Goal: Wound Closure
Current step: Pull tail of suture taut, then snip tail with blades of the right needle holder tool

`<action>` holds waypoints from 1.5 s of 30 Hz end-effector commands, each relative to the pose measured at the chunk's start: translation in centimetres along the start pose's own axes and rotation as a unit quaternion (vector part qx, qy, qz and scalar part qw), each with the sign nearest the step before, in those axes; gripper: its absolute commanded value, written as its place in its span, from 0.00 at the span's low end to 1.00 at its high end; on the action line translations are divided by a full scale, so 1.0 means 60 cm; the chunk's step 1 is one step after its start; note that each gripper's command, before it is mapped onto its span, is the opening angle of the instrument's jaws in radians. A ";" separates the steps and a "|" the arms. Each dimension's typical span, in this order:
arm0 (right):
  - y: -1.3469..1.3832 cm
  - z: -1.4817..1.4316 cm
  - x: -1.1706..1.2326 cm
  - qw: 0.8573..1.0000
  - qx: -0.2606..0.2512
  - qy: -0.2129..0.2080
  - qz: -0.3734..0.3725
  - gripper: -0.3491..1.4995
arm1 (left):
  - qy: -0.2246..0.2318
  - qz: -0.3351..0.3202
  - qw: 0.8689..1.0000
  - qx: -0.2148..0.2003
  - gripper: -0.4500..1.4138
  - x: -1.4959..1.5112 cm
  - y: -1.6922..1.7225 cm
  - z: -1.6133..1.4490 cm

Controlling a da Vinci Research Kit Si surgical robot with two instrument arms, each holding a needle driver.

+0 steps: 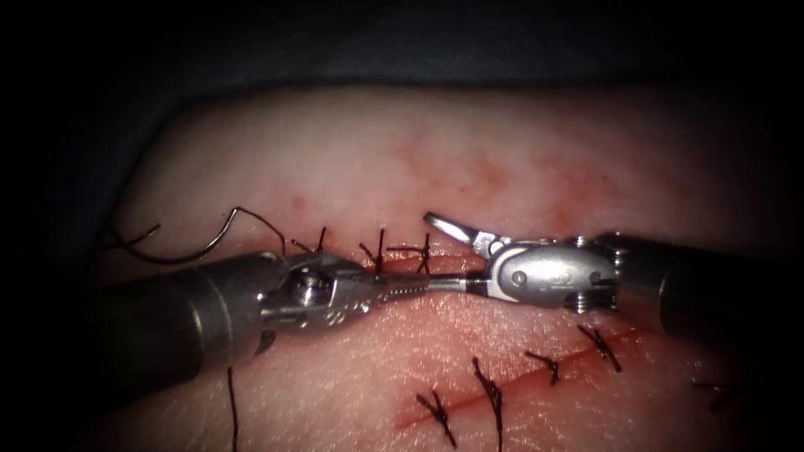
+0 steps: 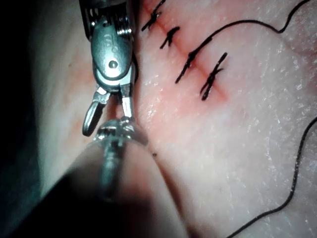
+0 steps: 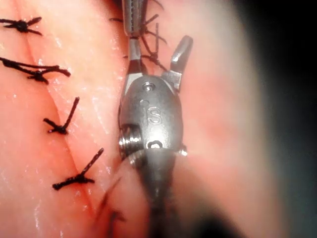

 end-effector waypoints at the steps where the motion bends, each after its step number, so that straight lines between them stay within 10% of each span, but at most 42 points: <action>1: 0.0002 0.0018 -0.0002 1.000 0.010 0.005 0.000 0.89 | 0.000 0.001 1.000 0.001 0.00 0.0000 -0.0012 0.0011; 33: -0.0034 0.0088 0.0018 0.997 0.013 0.038 -0.062 0.84 | 0.025 0.001 1.000 0.002 0.00 0.0031 -0.0016 0.0012; 37: -0.0036 0.0085 0.0014 0.997 0.013 0.039 -0.069 0.54 | 0.026 0.001 1.000 0.002 0.00 0.0032 -0.0017 0.0013; 38: -0.0036 0.0084 0.0013 0.997 0.020 0.036 -0.072 0.06 | 0.026 0.001 1.000 0.002 0.00 0.0032 -0.0017 0.0013; 39: -0.0036 0.0083 0.0013 0.996 0.033 0.029 -0.073 0.00 | 0.026 0.001 1.000 0.002 0.00 0.0032 -0.0016 0.0013; 44: -0.0040 0.0084 0.0014 0.996 0.038 0.026 -0.075 0.00 | 0.026 0.003 1.000 0.002 0.00 0.0034 -0.0012 0.0014; 45: -0.0039 0.0084 0.0014 0.996 0.037 0.027 -0.074 0.44 | 0.025 0.003 1.000 0.003 0.00 0.0036 -0.0009 0.0013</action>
